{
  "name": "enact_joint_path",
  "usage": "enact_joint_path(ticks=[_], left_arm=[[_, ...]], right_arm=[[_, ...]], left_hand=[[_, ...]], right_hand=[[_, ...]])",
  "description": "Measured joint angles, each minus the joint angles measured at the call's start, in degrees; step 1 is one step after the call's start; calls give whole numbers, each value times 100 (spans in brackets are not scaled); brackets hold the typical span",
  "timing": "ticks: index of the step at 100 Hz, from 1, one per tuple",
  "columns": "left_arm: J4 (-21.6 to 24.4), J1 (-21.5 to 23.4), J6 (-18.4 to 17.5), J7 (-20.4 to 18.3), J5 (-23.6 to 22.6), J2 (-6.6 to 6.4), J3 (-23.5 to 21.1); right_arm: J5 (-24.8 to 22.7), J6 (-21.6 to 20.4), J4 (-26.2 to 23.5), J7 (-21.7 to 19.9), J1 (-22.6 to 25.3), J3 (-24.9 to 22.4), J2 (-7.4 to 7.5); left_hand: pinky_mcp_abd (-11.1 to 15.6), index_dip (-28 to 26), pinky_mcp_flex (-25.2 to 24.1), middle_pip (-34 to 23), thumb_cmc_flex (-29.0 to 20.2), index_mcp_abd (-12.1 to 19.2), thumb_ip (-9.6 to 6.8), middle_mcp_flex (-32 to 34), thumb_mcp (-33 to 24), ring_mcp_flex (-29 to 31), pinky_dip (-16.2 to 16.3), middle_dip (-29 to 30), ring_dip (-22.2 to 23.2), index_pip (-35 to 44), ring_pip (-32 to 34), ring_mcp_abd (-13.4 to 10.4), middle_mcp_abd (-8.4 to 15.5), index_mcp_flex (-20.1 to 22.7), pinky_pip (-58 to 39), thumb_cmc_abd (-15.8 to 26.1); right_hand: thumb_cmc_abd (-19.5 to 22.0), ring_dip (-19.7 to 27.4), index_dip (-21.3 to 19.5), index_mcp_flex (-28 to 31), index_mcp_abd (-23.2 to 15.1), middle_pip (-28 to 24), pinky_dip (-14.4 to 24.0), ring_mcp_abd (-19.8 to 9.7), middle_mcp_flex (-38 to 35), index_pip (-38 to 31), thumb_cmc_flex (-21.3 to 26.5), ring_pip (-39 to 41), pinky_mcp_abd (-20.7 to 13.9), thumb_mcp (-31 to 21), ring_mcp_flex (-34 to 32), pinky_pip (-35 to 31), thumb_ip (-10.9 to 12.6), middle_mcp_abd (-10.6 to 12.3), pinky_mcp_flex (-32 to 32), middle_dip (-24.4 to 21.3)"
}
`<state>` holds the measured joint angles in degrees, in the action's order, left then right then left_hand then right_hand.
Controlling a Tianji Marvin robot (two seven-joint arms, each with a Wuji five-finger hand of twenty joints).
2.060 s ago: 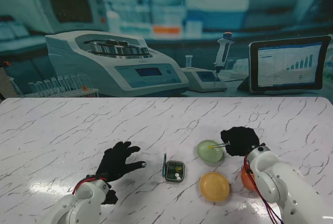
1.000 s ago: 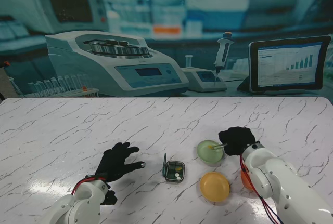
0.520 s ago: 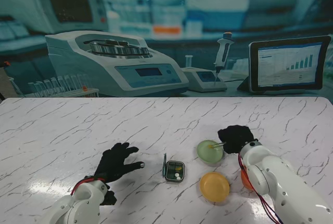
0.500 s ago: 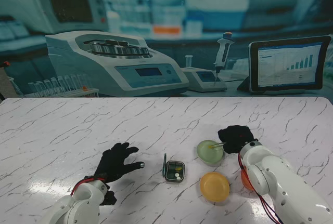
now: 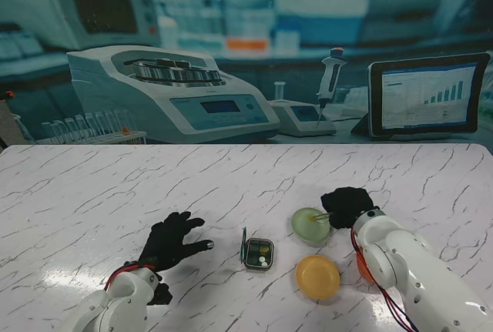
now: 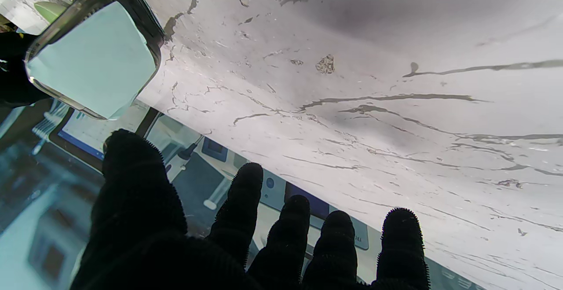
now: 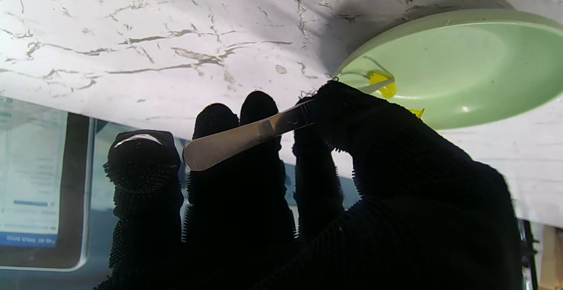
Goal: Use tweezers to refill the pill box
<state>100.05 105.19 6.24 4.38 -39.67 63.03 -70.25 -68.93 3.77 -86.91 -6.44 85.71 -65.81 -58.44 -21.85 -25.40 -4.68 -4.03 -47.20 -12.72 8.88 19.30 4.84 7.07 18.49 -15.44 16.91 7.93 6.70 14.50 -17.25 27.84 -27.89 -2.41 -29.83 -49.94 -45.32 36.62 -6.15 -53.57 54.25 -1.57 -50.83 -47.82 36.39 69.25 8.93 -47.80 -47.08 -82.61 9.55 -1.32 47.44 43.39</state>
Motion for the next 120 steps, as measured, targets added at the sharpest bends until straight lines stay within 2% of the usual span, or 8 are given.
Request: enact_joint_path(ticks=[39,46,59,61,66,75,88,120], left_arm=[[-14,-1,-15,30,1,1,-1],[-17,0,-20,41,0,2,-5],[-26,0,-38,67,-8,2,-7],[-28,0,-41,71,-8,2,-7],[-34,0,-48,80,-8,3,-7],[-41,1,-52,87,-8,4,-7],[-42,10,-52,103,-8,6,-13],[-50,15,-61,114,-30,6,-15]], right_arm=[[18,95,-3,-143,-68,94,0],[20,121,-11,-193,-77,108,0],[51,163,-17,-236,-94,135,0],[52,167,-17,-236,-98,141,0],[55,173,-15,-234,-107,156,0],[64,174,-1,-211,-120,171,0],[81,172,6,-172,-120,169,0],[25,38,-145,-202,26,-23,-2]], left_hand=[[0,0,0,0,0,0,0,0,0,0,0,0,0,0,0,0,0,0,0,0],[0,0,0,0,0,0,0,0,0,0,0,0,0,0,0,0,0,0,0,0],[0,0,0,0,0,1,0,0,0,0,0,0,0,0,0,0,0,0,0,0],[0,0,0,0,0,1,0,0,0,0,0,0,0,0,0,0,0,0,0,0],[0,0,0,0,0,1,0,0,0,0,0,0,0,0,0,0,0,0,0,0],[0,0,0,0,0,1,0,0,0,0,0,0,0,0,0,0,0,0,0,0],[0,0,0,0,0,1,0,0,0,0,0,0,0,0,0,0,0,0,0,0],[0,0,0,0,0,1,0,0,0,0,0,0,0,0,0,0,0,0,0,0]], right_hand=[[0,10,-9,0,46,-134,-68,0,-62,-74,-75,0,0,-98,-210,-28,6,0,433,0],[0,11,-98,3,102,-212,-69,0,-89,-87,-149,0,0,-182,-321,-81,127,0,522,0],[0,13,-255,7,140,-295,-69,0,-101,-88,-194,32,0,-267,-369,-89,125,1,639,4],[0,13,-287,13,161,-303,-69,-3,-106,-88,-221,43,0,-284,-401,-89,236,1,645,18],[0,13,-355,17,183,-311,-69,-4,-116,-88,-235,85,0,-309,-431,-90,248,2,686,64],[0,13,-425,62,187,-375,-69,-6,-117,-88,-334,164,0,-347,-436,-91,477,3,697,74],[0,13,-506,73,188,-380,-69,-19,-117,-88,-393,205,0,-378,-436,-94,594,12,699,136],[0,13,-571,74,188,-435,-69,-25,-117,-88,-397,249,0,-382,-437,-148,594,21,699,146]])
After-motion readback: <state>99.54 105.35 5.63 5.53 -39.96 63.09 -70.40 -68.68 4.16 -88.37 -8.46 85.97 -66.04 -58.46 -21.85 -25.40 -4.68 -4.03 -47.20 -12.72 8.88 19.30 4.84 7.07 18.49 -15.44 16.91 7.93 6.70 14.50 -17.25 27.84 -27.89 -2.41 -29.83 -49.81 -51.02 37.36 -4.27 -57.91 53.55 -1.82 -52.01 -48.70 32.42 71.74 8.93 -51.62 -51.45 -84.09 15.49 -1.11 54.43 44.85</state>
